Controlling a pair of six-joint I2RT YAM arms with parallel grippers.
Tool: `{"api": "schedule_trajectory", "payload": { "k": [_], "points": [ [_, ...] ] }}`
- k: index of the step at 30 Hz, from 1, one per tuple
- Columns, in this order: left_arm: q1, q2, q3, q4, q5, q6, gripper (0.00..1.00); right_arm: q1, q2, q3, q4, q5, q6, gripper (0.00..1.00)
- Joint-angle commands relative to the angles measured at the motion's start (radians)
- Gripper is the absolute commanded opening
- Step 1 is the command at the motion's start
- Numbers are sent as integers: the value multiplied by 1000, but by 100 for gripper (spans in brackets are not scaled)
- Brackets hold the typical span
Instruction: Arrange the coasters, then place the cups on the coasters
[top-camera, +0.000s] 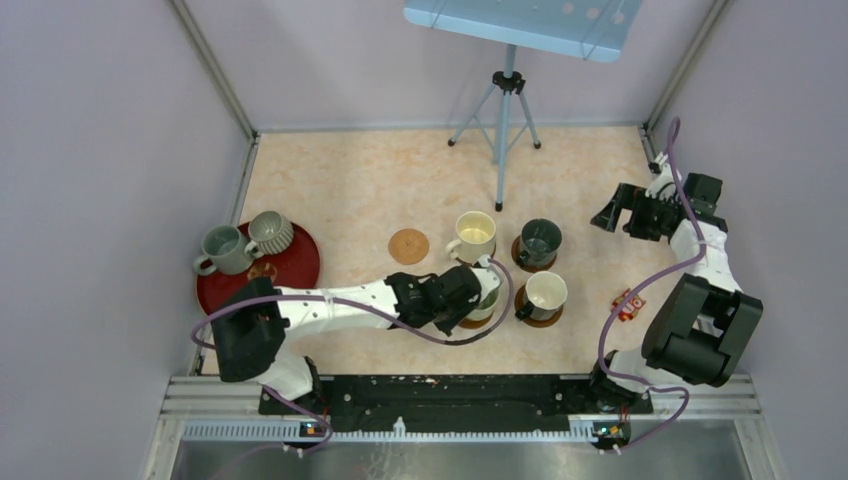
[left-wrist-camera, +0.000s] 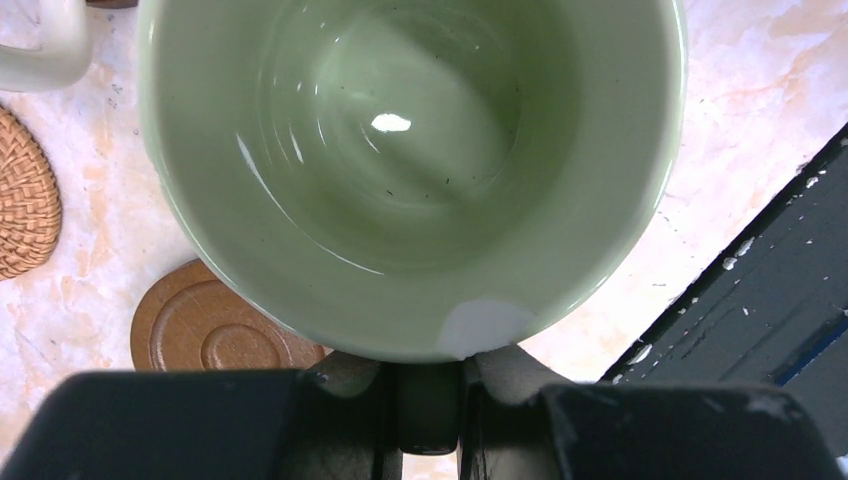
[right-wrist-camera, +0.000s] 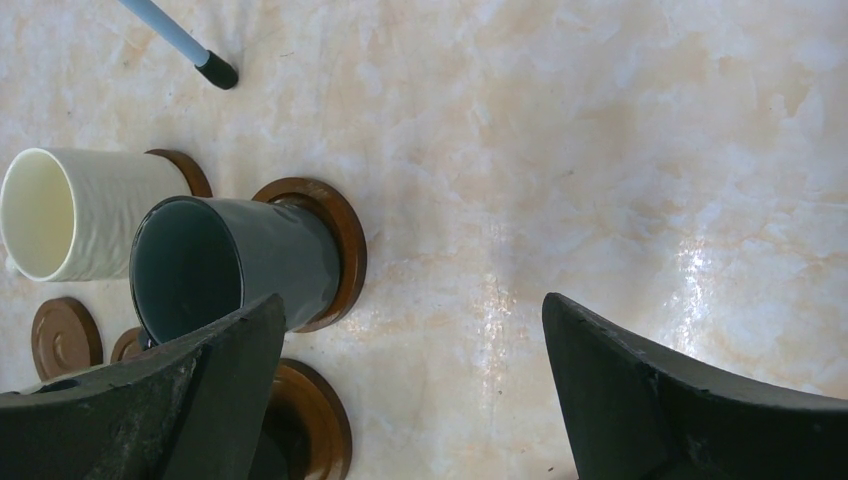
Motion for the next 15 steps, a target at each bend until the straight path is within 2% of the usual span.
{"api": "schedule_trajectory", "payload": {
  "k": [1,11,15],
  "points": [
    [-3,3,1,95,-25,-27,0,-11,-15,-5,14,-2,-17,99],
    [-3,49,-21,92,34,-50,7,-12,-17,-5,14,0,-19,99],
    [-2,56,-21,86,29,-55,21,-12,-16,-3,14,-2,-19,99]
  ]
}}
